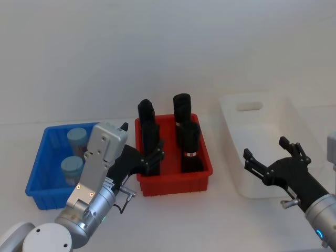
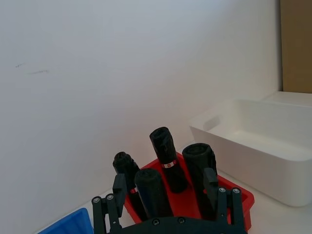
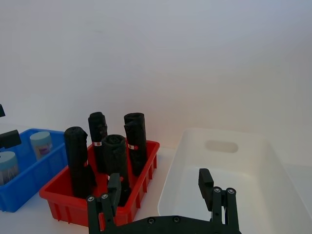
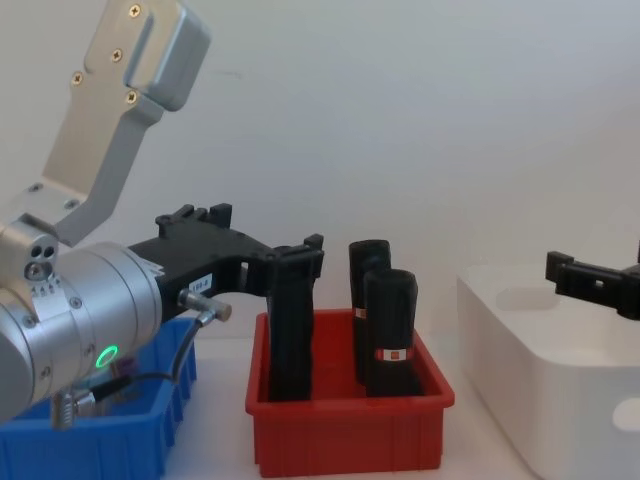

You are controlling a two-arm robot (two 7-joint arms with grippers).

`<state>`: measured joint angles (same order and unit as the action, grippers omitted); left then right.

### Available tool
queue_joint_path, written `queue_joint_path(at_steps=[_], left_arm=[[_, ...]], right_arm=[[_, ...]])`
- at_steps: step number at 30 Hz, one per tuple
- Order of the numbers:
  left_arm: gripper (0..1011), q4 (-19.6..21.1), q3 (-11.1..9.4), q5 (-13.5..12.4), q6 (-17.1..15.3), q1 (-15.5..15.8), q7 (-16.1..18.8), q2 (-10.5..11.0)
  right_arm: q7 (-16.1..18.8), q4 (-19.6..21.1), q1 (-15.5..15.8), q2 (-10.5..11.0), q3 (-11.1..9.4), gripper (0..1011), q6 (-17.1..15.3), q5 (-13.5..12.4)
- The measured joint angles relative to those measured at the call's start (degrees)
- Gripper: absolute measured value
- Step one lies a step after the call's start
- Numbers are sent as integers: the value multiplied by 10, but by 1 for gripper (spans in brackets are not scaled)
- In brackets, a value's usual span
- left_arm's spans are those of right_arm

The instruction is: Pick the cotton swabs from the blue box and place them into the white box.

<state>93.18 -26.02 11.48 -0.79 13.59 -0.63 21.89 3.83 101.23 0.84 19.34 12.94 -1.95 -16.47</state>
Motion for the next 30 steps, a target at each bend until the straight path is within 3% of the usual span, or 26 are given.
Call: queue_joint_path(at_steps=[19,30], left_arm=[[1004,-2,3,0,-3,3,-1,0],[1004,-23,26,19,-23,22,-16,6]], right_arm=[[0,0,0,0,0,1002,0,0],[0,0,0,0,0,1001,0,0]])
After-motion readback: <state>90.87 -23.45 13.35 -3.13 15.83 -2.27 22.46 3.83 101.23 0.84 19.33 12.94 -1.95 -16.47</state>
